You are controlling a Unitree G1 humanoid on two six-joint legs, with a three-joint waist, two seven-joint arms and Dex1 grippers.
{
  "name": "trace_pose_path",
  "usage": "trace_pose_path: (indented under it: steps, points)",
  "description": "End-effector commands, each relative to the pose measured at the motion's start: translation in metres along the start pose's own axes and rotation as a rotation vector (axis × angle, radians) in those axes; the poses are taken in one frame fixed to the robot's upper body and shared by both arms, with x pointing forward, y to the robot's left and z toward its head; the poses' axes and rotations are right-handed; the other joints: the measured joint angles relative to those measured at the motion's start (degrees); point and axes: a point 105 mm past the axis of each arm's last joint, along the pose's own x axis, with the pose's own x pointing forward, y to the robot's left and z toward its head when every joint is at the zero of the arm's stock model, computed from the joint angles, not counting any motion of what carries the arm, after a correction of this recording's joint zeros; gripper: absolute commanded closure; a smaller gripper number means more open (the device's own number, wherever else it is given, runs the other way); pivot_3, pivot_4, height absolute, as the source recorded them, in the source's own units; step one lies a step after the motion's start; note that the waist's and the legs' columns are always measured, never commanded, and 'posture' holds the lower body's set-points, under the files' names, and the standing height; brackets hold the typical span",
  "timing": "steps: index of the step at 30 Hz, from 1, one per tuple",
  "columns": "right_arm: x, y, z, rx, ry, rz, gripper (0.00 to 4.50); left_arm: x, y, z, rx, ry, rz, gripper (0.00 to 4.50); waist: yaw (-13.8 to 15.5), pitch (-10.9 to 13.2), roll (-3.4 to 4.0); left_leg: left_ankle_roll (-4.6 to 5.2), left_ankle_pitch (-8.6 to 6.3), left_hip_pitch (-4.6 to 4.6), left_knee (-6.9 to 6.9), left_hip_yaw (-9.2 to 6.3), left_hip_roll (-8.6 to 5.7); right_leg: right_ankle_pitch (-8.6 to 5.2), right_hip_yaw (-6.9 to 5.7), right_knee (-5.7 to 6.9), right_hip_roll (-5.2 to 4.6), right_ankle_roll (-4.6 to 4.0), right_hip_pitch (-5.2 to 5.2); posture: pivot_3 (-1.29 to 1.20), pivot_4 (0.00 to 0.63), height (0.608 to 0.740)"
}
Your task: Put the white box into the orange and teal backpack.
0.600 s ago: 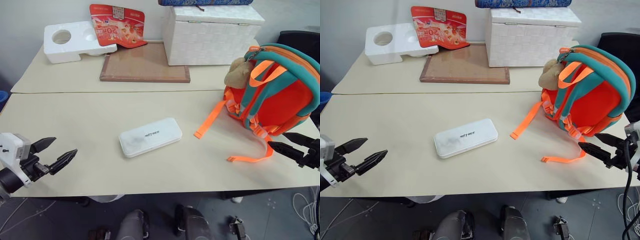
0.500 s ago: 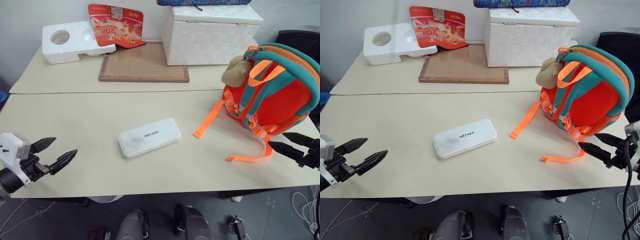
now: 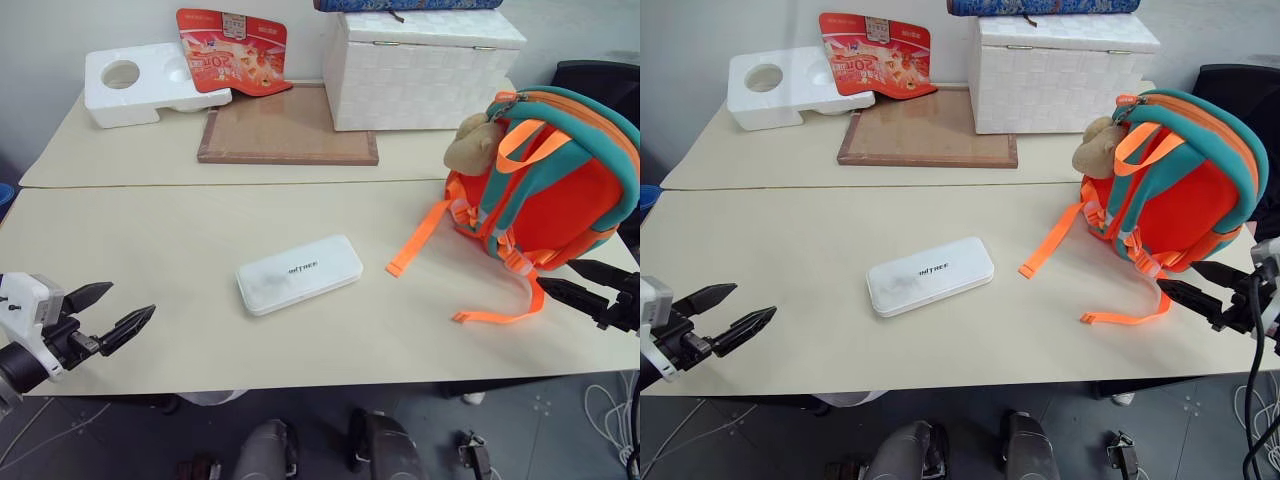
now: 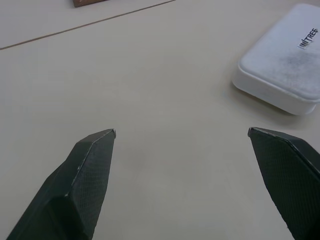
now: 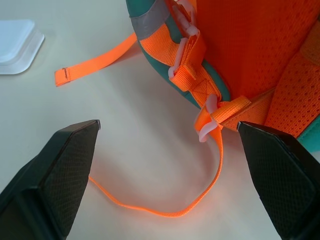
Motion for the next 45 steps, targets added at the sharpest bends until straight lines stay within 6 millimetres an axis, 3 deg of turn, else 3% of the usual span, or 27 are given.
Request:
trace_pose_path:
  steps: [1, 2, 5, 8, 11, 13, 15, 18, 21, 25, 32, 36, 45]
  points:
    - [0.004, 0.006, 0.01, -0.058, -0.017, 0.03, 0.0, 0.002, -0.002, 0.008, 0.05, 0.001, -0.008, 0.04, 0.0, 0.0, 0.0, 0.0, 0.0, 0.0, 0.0, 0.0, 0.0, 0.0, 0.0, 0.0, 0.0, 0.0, 0.0, 0.0, 0.15, 0.74]
    - [0.008, 0.011, 0.012, -0.069, -0.022, 0.061, 0.0, 0.006, -0.002, 0.004, 0.075, 0.035, 0.0, 0.04, 0.0, 0.0, 0.0, 0.0, 0.0, 0.01, 0.0, 0.0, 0.0, 0.0, 0.0, 0.01, 0.0, 0.0, 0.0, 0.0, 0.15, 0.74]
    - [0.018, 0.024, 0.014, -0.079, -0.017, 0.149, 0.54, 0.018, -0.004, -0.003, 0.118, 0.089, 0.011, 0.58, -0.1, 0.0, 0.01, 0.02, 0.02, 0.03, 0.01, 0.01, -0.01, 0.0, 0.02, 0.09, 0.0, 0.0, -0.01, 0.0, 0.15, 0.74]
    - [0.04, 0.05, 0.018, -0.142, 0.006, 0.287, 1.48, 0.038, -0.029, -0.003, 0.164, 0.101, -0.12, 1.47, -0.1, 0.0, 0.01, 0.02, 0.03, 0.07, 0.01, 0.02, 0.01, 0.0, 0.02, 0.15, 0.02, 0.0, 0.0, 0.0, 0.15, 0.74]
    - [0.05, 0.061, 0.021, -0.16, 0.007, 0.341, 2.44, 0.047, -0.037, -0.003, 0.175, 0.104, -0.164, 2.34, 0.0, 0.0, 0.01, -0.04, 0.08, 0.06, 0.03, 0.02, 0.01, 0.01, 0.03, 0.19, 0.01, -0.02, -0.02, 0.0, 0.15, 0.74]
    - [0.067, 0.08, 0.017, -0.199, 0.02, 0.432, 3.05, 0.057, -0.053, -0.006, 0.219, 0.129, -0.26, 2.92, 0.0, 0.0, 0.01, -0.12, 0.1, 0.05, 0.02, 0.01, 0.02, 0.01, 0.02, 0.19, 0.01, -0.03, -0.03, 0.0, 0.15, 0.74]
    - [0.087, 0.102, 0.016, -0.233, 0.017, 0.52, 3.69, 0.066, -0.054, -0.005, 0.238, 0.133, -0.292, 3.48, 0.0, 0.0, 0.0, -0.14, 0.1, 0.05, 0.03, 0.02, 0.02, -0.01, 0.0, 0.19, 0.03, -0.05, -0.03, 0.0, 0.15, 0.74]
    - [0.107, 0.117, 0.018, -0.263, 0.008, 0.571, 4.5, 0.076, -0.052, -0.002, 0.263, 0.133, -0.308, 4.38, -0.2, 0.0, 0.01, -0.16, 0.14, 0.04, 0.07, 0.03, 0.02, 0.0, 0.01, 0.3, 0.04, -0.04, -0.06, 0.0, 0.15, 0.74]
    - [0.122, 0.127, 0.02, -0.285, -0.005, 0.598, 4.5, 0.082, -0.054, -0.002, 0.277, 0.145, -0.334, 4.48, -0.1, 0.0, 0.01, 0.08, 0.34, 0.0, 0.06, 0.06, 0.02, 0.0, 0.0, 0.33, 0.08, -0.05, -0.13, 0.0, 0.15, 0.74]
    - [0.166, 0.134, 0.016, -0.373, 0.015, 0.512, 4.5, 0.093, -0.064, -0.007, 0.29, 0.158, -0.384, 4.48, -0.4, 0.0, -0.02, 0.1, 0.34, 0.0, 0.12, 0.12, 0.01, 0.0, 0.02, 0.33, 0.08, -0.03, -0.13, 0.0, 0.15, 0.74]
    - [0.203, 0.147, 0.014, -0.413, 0.011, 0.475, 4.5, 0.109, -0.069, -0.005, 0.287, 0.132, -0.401, 4.48, -0.8, 0.0, -0.01, 0.09, 0.42, -0.12, 0.11, 0.11, 0.0, 0.0, -0.01, 0.42, 0.09, -0.04, -0.25, 0.0, 0.15, 0.74]
    - [0.208, 0.153, 0.01, -0.422, 0.012, 0.484, 4.5, 0.12, -0.063, 0.0, 0.285, 0.112, -0.381, 4.48, -0.9, 0.0, -0.01, 0.1, 0.43, -0.1, 0.16, 0.11, -0.01, 0.0, -0.01, 0.75, 0.1, -0.03, -0.22, 0.0, 0.15, 0.74]
    - [0.19, 0.167, 0.003, -0.392, 0.013, 0.549, 4.5, 0.141, -0.06, 0.01, 0.233, 0.051, -0.366, 4.48, -1.4, 0.0, -0.01, 0.12, 0.47, -0.09, 0.2, 0.11, 0.0, 0.0, -0.02, 0.82, 0.16, -0.03, -0.2, 0.0, 0.15, 0.74]
